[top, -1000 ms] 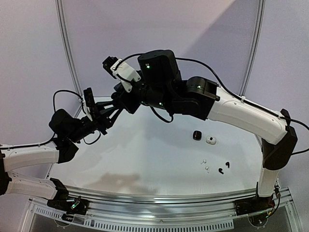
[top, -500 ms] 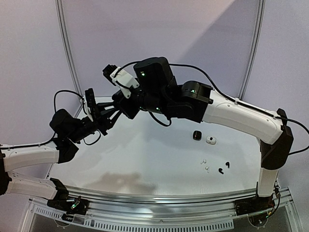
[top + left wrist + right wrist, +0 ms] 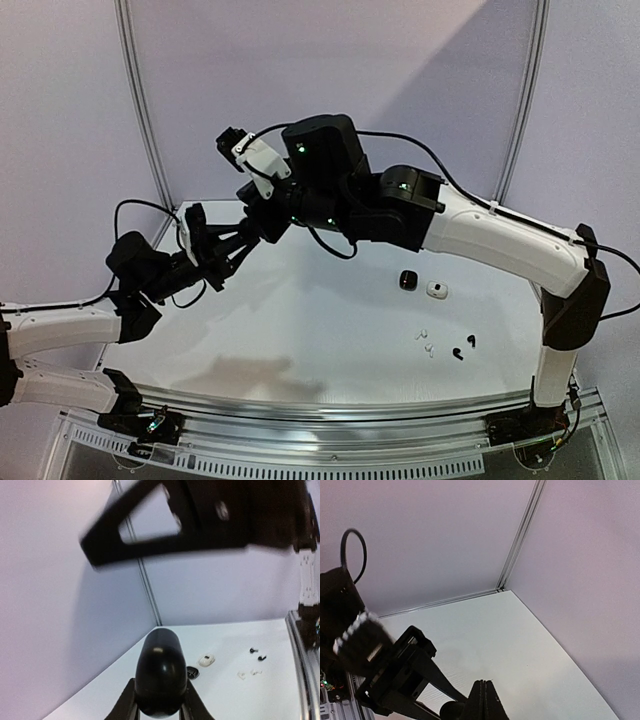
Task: Insert the wireless bluetooth earbuds into the charging case
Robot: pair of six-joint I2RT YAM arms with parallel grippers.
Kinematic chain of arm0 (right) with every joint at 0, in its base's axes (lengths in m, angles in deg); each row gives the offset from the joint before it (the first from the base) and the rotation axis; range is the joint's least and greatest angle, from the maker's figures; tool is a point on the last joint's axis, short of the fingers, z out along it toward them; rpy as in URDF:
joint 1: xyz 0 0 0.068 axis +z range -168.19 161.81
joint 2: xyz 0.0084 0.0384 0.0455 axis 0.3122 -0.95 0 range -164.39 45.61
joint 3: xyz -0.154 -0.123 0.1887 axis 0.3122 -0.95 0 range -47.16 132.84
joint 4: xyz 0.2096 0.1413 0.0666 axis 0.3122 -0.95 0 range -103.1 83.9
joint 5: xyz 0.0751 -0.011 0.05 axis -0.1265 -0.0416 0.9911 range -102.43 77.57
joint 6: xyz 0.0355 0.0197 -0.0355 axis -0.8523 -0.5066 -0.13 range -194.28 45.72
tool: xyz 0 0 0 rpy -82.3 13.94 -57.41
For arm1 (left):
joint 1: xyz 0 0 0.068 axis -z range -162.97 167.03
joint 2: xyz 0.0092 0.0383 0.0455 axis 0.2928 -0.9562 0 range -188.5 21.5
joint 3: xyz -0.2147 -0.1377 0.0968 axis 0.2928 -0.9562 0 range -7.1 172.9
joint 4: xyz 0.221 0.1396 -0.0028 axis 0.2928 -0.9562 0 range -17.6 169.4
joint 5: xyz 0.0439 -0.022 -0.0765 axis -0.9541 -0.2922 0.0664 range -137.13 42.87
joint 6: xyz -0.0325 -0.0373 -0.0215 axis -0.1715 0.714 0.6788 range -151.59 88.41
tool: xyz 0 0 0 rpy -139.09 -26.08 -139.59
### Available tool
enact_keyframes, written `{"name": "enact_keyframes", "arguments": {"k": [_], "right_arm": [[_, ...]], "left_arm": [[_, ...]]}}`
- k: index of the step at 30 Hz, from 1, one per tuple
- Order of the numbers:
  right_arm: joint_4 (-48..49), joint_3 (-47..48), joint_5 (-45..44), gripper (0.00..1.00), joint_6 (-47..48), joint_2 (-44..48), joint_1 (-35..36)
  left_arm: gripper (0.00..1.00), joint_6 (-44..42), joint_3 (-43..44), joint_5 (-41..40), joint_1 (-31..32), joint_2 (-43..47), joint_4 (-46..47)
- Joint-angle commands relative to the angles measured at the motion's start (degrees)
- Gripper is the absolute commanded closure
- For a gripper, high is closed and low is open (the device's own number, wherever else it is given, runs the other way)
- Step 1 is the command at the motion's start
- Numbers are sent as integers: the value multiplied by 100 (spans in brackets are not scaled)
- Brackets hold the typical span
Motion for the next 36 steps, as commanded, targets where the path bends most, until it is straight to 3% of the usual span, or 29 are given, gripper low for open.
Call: {"name": "enact_keyframes", "arguments": {"k": [1, 5, 8, 11, 15, 19, 21, 28, 33, 36], "right_arm": [[379, 228, 548, 100, -200, 694, -77], [712, 112, 880, 100, -530, 971, -78], [778, -118, 508, 99, -537, 1127, -93], [671, -264, 173, 99, -718, 1209, -244], [99, -439, -282, 96, -1604, 1276, -691], [-991, -775, -940, 83, -2713, 1429, -1261], [-1457, -1159, -1066, 78, -3257, 1588, -1569], [-2214, -3071, -758, 53, -4642, 2203, -2584], [-2492, -3527, -395, 41, -4867, 2076, -3018], [-2551, -3568, -87, 39, -4806, 1821, -3308]], "left_arm": [[100, -3066, -341, 19, -81, 202, -861], [100, -6109, -630, -171, -184, 207, -1090], [100, -6560, -525, -377, -323, 206, -998], [100, -5329, -117, -447, -376, 259, -1634], [100, -2528, 548, 251, -505, 102, -3205], [100, 204, 688, 1049, -691, -56, -3939], [100, 1174, 740, 1332, -832, -214, -4018], [100, 2843, 1161, 1504, -1947, -1308, -4104], [100, 3578, 1572, 1336, -2170, -1995, -4495], [100, 4025, 1766, 1324, -2293, -2382, -4434]]}}
